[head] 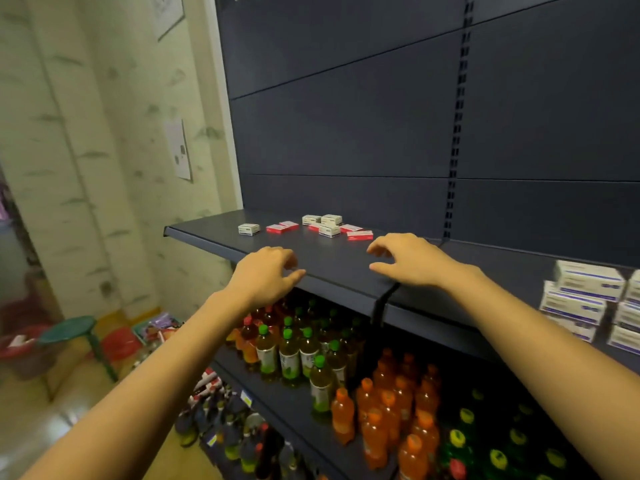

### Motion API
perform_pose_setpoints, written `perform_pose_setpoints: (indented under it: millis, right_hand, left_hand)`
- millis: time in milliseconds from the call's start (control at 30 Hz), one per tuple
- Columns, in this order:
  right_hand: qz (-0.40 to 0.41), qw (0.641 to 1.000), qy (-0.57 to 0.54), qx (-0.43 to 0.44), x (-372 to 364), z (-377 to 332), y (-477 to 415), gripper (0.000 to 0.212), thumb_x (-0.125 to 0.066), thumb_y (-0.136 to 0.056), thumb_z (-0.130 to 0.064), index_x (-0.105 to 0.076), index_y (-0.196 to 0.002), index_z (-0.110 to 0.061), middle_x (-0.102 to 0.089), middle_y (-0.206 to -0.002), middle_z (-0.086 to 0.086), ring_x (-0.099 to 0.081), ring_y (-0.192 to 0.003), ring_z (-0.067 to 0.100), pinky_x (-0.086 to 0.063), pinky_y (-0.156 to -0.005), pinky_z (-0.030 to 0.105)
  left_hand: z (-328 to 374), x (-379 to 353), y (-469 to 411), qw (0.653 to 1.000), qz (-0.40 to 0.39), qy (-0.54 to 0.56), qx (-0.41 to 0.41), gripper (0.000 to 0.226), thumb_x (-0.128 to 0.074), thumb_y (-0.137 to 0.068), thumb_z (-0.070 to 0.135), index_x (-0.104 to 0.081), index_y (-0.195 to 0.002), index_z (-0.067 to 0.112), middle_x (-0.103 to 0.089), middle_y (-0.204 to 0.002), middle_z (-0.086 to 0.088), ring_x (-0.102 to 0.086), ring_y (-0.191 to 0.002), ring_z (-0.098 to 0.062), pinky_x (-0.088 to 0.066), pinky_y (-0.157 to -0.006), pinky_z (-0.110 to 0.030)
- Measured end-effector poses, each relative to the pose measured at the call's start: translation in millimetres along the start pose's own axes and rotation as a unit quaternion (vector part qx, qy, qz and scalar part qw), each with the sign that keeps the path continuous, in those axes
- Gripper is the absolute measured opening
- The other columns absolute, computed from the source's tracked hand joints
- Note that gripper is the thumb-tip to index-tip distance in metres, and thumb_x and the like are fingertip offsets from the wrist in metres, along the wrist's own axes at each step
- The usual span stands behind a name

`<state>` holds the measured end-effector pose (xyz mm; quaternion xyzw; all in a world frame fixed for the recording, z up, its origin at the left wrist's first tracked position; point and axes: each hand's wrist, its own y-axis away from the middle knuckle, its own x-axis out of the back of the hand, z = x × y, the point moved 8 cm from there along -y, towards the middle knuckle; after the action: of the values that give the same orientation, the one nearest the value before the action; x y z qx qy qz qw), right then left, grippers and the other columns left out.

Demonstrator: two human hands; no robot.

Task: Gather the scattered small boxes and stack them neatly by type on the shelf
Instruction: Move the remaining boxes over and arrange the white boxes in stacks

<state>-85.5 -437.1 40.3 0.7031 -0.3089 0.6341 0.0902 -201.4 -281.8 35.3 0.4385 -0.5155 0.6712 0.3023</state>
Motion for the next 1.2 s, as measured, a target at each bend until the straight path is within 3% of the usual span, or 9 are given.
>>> perform_pose_setpoints:
  millis: [333, 633, 867, 1000, 1200]
  right_hand:
    - [-0.026, 0.996, 0.045, -0.069, -27, 28, -96, 0.036, -0.051, -0.09, -0.033, -0.052, -0.124, -0.02, -0.055, -0.127, 0.002, -0.052, -0.113, 0.022, -0.046, -0.095, 0.04]
    - [-0.047, 0.985, 0.066, -0.151, -56, 91, -189, 0.043, -0.054, -0.09, -0.03, -0.048, -0.13, -0.015, -0.053, -0.129, 0.007, -0.053, -0.113, 0.026, -0.046, -0.096, 0.043]
    - [-0.118, 0.982, 0.044, -0.139, -90, 123, -244, 0.053, -0.053, -0.091, -0.02, -0.034, -0.139, -0.009, -0.04, -0.142, 0.011, -0.044, -0.125, 0.027, -0.036, -0.106, 0.038]
    - [-0.156, 0.976, 0.048, -0.142, -108, 134, -261, 0.046, -0.047, -0.094, -0.028, -0.038, -0.137, -0.013, -0.042, -0.138, 0.011, -0.045, -0.122, 0.025, -0.036, -0.104, 0.034]
    - [-0.154, 0.974, 0.079, -0.146, -99, 146, -266, 0.047, -0.058, -0.085, -0.047, -0.051, -0.121, -0.017, -0.052, -0.124, 0.003, -0.052, -0.104, 0.018, -0.047, -0.092, 0.035]
  left_hand:
    - [-53, -41, -61, 0.999, -0.016, 0.029, -0.012, 0.036, -0.048, -0.09, 0.044, -0.057, -0.112, 0.016, -0.061, -0.117, -0.003, -0.057, -0.105, -0.018, -0.047, -0.086, -0.032]
    - [-79, -84, -160, 0.998, -0.022, 0.013, -0.061, 0.037, -0.047, -0.091, 0.043, -0.055, -0.117, 0.018, -0.058, -0.124, -0.001, -0.052, -0.113, -0.02, -0.042, -0.091, -0.034]
    - [-95, -120, -225, 0.996, -0.044, 0.026, -0.078, 0.038, -0.05, -0.09, 0.041, -0.056, -0.117, 0.016, -0.058, -0.124, -0.005, -0.052, -0.114, -0.023, -0.043, -0.09, -0.034]
    - [-102, -138, -250, 0.993, -0.069, 0.047, -0.085, 0.037, -0.051, -0.089, 0.039, -0.055, -0.117, 0.014, -0.056, -0.126, -0.006, -0.05, -0.115, -0.023, -0.043, -0.093, -0.036]
    - [-104, -157, -284, 0.981, -0.108, 0.087, -0.134, 0.041, -0.057, -0.088, 0.032, -0.051, -0.125, 0.016, -0.051, -0.134, -0.006, -0.047, -0.122, -0.024, -0.04, -0.102, -0.039]
